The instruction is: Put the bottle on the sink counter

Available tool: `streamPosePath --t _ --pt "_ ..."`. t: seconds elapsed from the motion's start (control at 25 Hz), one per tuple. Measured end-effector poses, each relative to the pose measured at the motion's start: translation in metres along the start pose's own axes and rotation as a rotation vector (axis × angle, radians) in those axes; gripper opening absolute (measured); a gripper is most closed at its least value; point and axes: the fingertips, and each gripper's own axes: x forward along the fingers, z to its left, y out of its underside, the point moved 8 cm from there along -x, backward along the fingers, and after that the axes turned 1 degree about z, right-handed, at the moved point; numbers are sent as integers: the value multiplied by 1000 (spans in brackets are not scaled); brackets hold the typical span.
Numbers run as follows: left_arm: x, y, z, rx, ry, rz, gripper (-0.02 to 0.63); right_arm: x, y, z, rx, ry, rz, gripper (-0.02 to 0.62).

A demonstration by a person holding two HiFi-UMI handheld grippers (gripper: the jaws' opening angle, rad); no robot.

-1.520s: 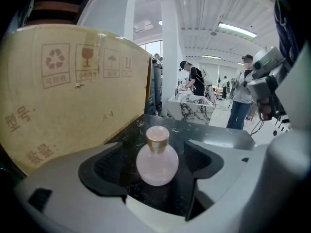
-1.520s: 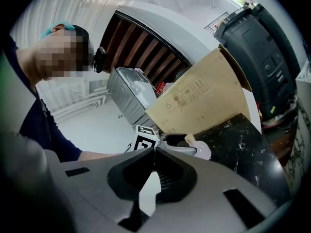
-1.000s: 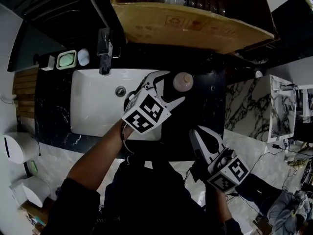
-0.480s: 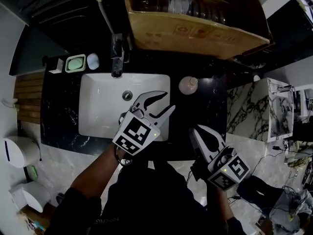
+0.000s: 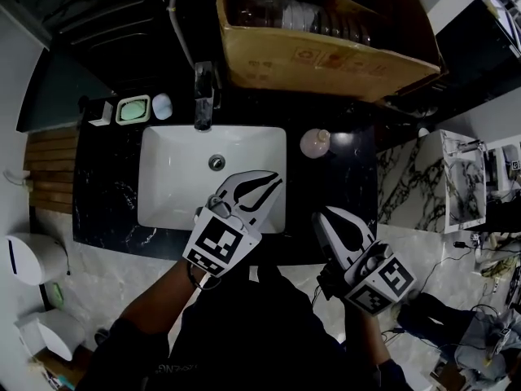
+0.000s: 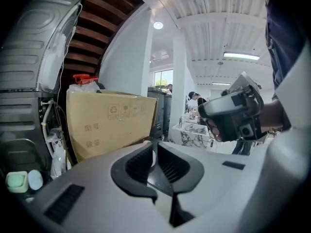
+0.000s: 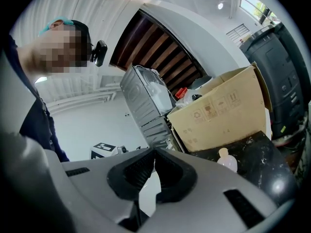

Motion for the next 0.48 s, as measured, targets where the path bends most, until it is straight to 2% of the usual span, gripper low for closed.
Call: streamPosePath --t 0.48 --pt "-37 4 -2 -5 -21 -29 8 11 -3 28 6 -34 -34 26"
